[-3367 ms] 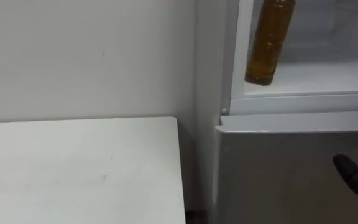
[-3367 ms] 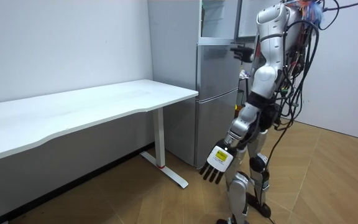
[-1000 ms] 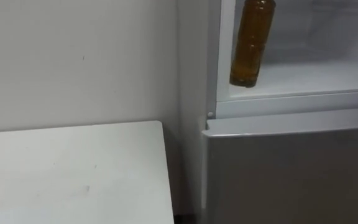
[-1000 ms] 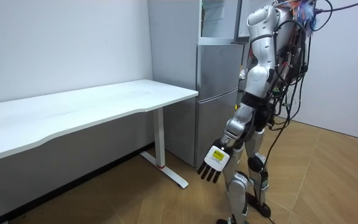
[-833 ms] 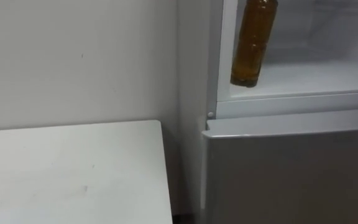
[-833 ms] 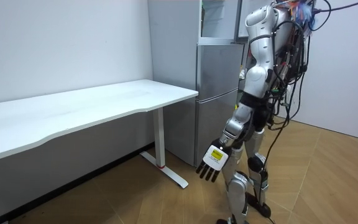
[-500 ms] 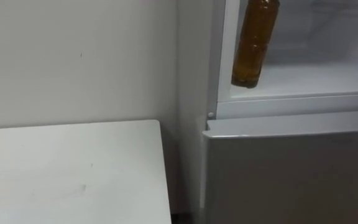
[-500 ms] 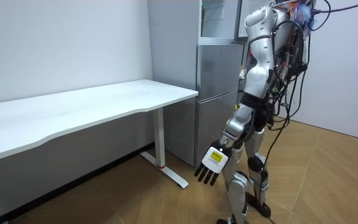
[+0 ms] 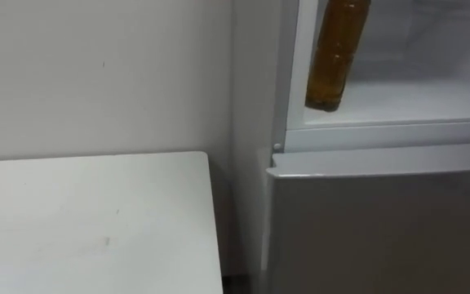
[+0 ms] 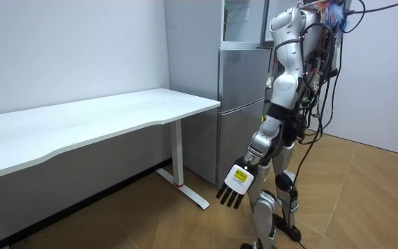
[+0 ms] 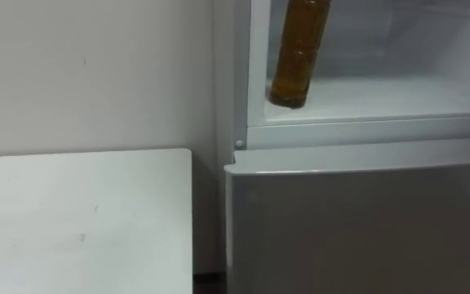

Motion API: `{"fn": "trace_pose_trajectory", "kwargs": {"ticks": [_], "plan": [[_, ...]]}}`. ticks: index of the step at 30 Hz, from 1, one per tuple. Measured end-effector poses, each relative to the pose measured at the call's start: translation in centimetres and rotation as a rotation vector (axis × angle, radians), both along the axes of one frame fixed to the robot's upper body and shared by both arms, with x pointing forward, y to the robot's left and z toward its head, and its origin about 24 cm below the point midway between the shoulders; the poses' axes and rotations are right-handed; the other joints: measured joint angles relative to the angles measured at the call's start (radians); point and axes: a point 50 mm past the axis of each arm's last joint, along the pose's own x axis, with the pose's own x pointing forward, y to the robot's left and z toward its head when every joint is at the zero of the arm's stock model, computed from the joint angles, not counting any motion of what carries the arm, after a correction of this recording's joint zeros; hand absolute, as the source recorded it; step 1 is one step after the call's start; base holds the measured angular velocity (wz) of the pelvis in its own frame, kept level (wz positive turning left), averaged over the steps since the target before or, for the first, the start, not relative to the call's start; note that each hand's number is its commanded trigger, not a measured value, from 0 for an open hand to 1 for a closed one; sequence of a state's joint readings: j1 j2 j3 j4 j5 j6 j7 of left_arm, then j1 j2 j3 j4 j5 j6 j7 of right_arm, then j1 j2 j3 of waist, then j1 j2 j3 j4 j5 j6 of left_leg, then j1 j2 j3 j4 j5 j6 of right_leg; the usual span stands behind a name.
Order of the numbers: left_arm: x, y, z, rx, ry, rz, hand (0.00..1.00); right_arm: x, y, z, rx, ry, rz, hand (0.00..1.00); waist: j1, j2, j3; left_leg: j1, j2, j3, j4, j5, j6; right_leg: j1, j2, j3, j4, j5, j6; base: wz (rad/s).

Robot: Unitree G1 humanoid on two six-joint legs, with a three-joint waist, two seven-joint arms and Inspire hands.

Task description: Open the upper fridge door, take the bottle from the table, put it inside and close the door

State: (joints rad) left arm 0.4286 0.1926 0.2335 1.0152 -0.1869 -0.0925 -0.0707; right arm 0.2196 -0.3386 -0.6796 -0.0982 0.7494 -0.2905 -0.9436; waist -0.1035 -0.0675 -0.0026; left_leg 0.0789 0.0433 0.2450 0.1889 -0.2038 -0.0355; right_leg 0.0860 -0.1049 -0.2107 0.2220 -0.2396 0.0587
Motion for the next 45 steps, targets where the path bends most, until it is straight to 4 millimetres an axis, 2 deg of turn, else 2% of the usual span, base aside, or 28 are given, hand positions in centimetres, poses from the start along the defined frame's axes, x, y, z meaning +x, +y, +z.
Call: {"fn": "trace_pose_trajectory", "kwargs": {"ticks": [8, 17, 22, 34, 39, 45], "plan": [[-1.2, -0.9, -0.4, -0.025, 0.066, -0.033, 0.0, 0.6, 0.2, 0.9, -0.041, 0.054, 0.027, 0.0, 0.0, 0.0, 0.0009, 0.01, 0.0, 0.004, 0.0, 0.0, 0.0, 0.002, 0.0, 0.01, 0.009, -0.001, -0.001, -0.02], [-1.8, -1.0, -0.5, -0.033, 0.093, -0.018, 0.0, 1.0, 0.7, 1.3, -0.025, 0.081, 0.052, 0.0, 0.004, -0.008, 0.006, 0.023, -0.002, 0.003, 0.001, 0.0, 0.0, -0.003, -0.007, 0.011, 0.042, -0.022, -0.002, 0.0], [-1.8, -1.0, -0.5, -0.026, 0.092, -0.007, 0.0, 1.2, 1.0, 1.2, -0.051, 0.134, 0.043, 0.0, 0.002, -0.018, 0.0118, 0.018, -0.003, 0.004, 0.001, 0.0, 0.0, -0.018, -0.009, 0.013, 0.056, -0.025, -0.003, -0.03], [-0.9, -1.3, -0.9, -0.046, 0.085, -0.003, 0.0, 2.5, 2.8, 1.3, -0.107, 0.198, 0.128, 0.0, -0.001, -0.018, 0.012, 0.025, -0.002, 0.019, 0.003, 0.0, 0.0, -0.02, -0.01, 0.025, 0.063, -0.025, -0.004, -0.03], [0.2, -1.4, -1.2, -0.046, 0.07, -0.006, 0.0, 3.0, 4.0, 1.1, -0.16, 0.24, 0.222, 0.0, 0.024, -0.017, 0.0124, 0.02, 0.0, 0.026, 0.011, 0.0, 0.0, -0.032, -0.008, 0.038, 0.072, -0.025, -0.005, -0.06], [-0.4, -1.6, -1.2, -0.053, 0.094, -0.004, 0.0, 4.4, 5.6, 1.2, -0.25, 0.275, 0.356, 0.0, 0.048, -0.012, 0.0128, 0.017, 0.001, 0.026, 0.01, 0.0, 0.0, -0.034, -0.006, 0.04, 0.071, -0.023, -0.006, 0.0]]}}
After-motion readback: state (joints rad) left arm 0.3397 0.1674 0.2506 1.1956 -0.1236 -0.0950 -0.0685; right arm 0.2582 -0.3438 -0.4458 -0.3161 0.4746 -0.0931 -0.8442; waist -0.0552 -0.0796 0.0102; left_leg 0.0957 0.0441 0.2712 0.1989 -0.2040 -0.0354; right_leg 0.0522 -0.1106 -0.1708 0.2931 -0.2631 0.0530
